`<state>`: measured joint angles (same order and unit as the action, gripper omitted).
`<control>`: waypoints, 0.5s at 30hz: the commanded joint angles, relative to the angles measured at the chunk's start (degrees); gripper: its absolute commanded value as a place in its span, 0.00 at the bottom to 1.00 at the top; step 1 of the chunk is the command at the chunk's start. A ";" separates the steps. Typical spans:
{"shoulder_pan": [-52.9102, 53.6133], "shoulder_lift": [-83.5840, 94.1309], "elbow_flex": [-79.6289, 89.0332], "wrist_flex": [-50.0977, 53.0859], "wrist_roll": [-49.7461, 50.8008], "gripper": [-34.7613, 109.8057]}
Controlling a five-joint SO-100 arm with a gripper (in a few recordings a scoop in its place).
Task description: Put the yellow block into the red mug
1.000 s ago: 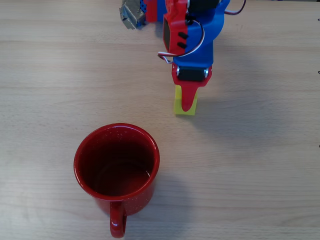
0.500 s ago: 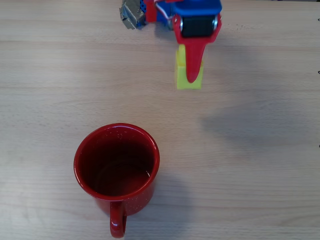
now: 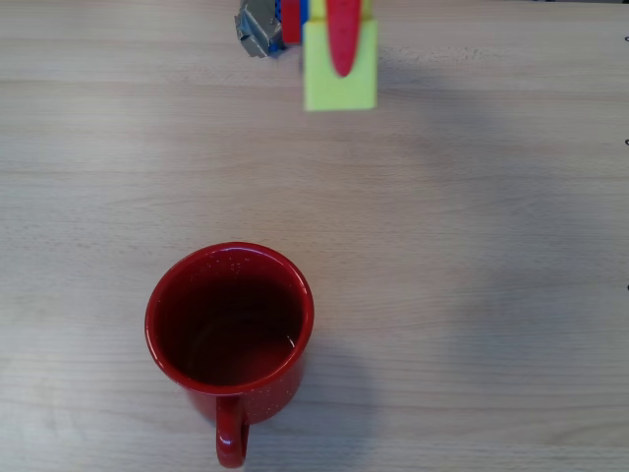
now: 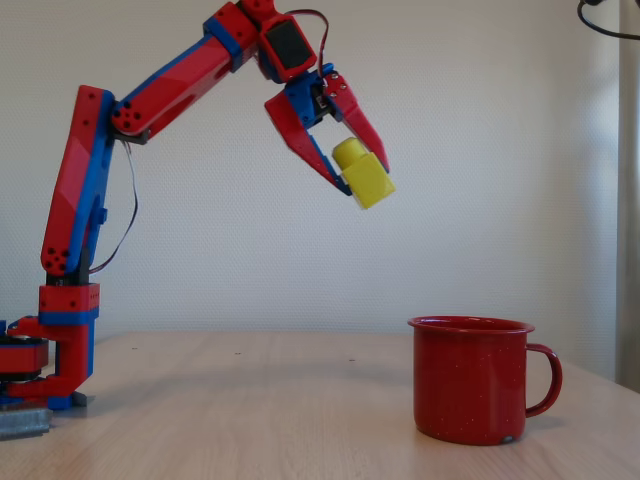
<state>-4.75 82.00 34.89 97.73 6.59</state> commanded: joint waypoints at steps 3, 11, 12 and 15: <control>2.55 -3.34 -12.66 0.62 -1.41 0.24; 6.42 -14.85 -26.19 -0.44 -2.37 0.24; 6.86 -16.26 -27.25 -0.44 -2.46 0.24; 8.09 -20.21 -29.62 -0.53 -3.08 0.24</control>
<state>1.76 60.38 9.93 97.82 3.52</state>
